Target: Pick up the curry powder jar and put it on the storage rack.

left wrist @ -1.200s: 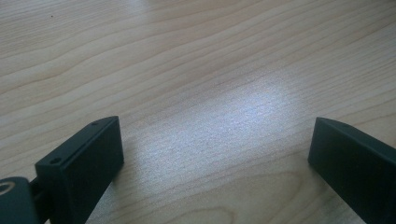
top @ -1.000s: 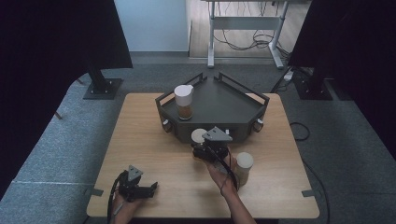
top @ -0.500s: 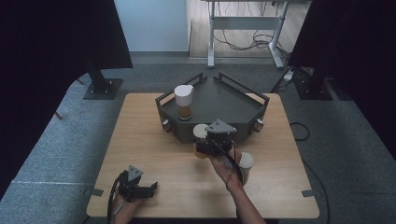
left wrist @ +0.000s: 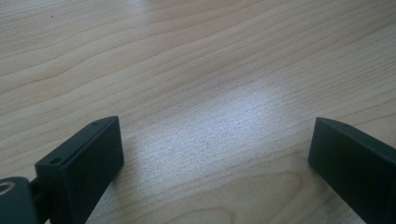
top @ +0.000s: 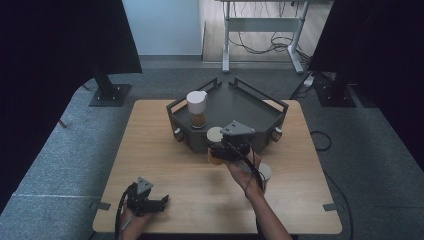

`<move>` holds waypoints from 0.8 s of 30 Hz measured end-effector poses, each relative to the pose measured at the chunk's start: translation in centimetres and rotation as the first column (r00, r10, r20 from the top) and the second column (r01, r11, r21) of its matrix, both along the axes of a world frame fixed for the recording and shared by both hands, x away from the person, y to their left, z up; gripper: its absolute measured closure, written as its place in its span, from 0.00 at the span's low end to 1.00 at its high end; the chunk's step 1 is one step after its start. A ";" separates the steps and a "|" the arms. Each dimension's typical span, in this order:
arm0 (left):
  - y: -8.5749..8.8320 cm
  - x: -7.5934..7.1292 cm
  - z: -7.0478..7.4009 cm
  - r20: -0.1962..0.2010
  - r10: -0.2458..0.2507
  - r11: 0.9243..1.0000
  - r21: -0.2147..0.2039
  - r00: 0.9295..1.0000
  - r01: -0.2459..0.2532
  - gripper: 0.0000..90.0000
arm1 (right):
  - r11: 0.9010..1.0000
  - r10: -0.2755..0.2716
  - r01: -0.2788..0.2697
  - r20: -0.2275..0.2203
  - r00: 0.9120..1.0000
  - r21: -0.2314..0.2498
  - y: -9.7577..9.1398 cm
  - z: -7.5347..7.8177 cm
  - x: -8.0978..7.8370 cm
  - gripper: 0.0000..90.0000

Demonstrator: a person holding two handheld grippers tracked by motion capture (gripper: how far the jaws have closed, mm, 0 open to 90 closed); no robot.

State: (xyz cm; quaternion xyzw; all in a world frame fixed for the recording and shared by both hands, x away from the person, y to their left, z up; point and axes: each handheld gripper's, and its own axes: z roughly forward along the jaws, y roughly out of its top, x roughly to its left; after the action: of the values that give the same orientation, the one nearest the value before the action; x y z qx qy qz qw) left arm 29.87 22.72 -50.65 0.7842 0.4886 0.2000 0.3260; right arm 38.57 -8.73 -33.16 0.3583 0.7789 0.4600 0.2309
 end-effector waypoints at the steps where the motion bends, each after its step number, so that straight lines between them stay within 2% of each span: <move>1: 0.0 0.0 0.0 0.000 0.000 1.000 0.000 1.000 0.000 0.03 | 1.000 0.003 -0.003 0.002 1.000 0.001 0.0 0.2 0.0 0.36; 11: 0.0 0.0 0.1 -0.006 -0.003 1.000 0.004 1.000 0.003 0.03 | 0.999 0.020 -0.020 -0.002 1.000 0.027 -0.3 2.0 0.6 0.36; 21: 0.0 0.0 0.0 -0.001 0.003 1.000 -0.002 1.000 -0.003 0.03 | 1.000 0.018 -0.018 0.001 1.000 0.018 -0.4 3.1 1.6 0.36; 22: 0.1 0.0 0.1 -0.008 -0.009 1.000 0.013 1.000 0.009 0.03 | 1.000 0.017 -0.017 -0.002 1.000 0.018 -0.4 3.2 1.8 0.37; 24: 0.1 0.0 0.1 -0.007 -0.007 1.000 0.011 1.000 0.008 0.03 | 1.000 0.018 -0.018 -0.003 1.000 0.023 -0.4 3.3 2.0 0.37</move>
State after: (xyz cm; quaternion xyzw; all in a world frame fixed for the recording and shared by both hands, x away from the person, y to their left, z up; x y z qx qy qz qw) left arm 29.88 22.81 -50.58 0.7886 0.4857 0.1987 0.3207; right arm 40.57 -9.16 -29.82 0.3548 0.7772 0.4702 0.2214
